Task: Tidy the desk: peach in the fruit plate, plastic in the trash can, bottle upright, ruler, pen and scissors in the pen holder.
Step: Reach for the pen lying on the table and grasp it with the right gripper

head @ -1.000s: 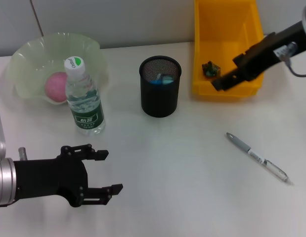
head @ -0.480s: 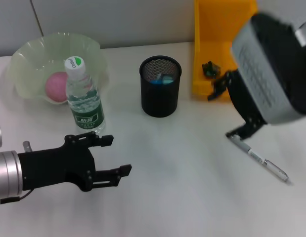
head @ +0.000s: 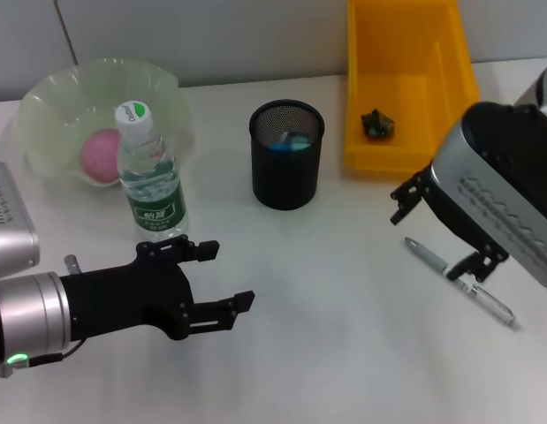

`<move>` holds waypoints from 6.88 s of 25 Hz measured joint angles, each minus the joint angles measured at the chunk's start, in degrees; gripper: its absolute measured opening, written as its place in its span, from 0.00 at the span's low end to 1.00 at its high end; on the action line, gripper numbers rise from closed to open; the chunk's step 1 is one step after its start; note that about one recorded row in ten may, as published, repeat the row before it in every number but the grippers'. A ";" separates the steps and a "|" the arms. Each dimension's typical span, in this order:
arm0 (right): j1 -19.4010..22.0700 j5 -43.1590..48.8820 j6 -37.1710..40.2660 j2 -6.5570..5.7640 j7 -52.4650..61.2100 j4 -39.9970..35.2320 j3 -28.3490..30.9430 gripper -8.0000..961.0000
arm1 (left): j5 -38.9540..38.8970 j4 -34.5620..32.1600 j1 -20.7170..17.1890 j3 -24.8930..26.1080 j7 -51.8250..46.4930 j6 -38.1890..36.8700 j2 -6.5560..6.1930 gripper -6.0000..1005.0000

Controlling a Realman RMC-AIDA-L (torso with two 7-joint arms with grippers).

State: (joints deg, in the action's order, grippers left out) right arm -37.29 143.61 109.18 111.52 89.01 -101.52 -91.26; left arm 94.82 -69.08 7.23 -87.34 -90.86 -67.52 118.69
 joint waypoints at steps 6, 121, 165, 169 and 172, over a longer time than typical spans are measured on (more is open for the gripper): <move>3.40 0.06 3.39 0.78 -1.63 -5.71 -1.61 0.84 | 0.17 0.49 0.06 -1.27 0.25 -0.09 -0.20 0.82; 7.87 16.43 -11.77 7.49 -103.43 23.89 23.40 0.77 | -16.86 12.62 -0.69 -8.81 6.58 12.15 -0.13 0.82; 7.88 18.31 -14.40 7.69 -98.21 25.63 16.69 0.77 | -16.23 12.47 -0.56 -8.47 6.22 10.04 -0.40 0.82; 7.72 18.31 -15.93 7.66 -98.19 26.64 16.42 0.77 | -16.24 12.42 -0.56 -8.47 6.16 10.04 -0.39 0.82; 7.65 18.31 -16.07 7.66 -98.09 26.60 16.00 0.75 | -16.25 12.54 -0.58 -8.39 6.14 10.04 -0.39 0.82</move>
State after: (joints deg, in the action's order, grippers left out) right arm -29.64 161.92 93.11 119.18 -9.08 -74.93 -75.26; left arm 78.57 -56.55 6.64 -95.73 -84.71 -57.48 118.30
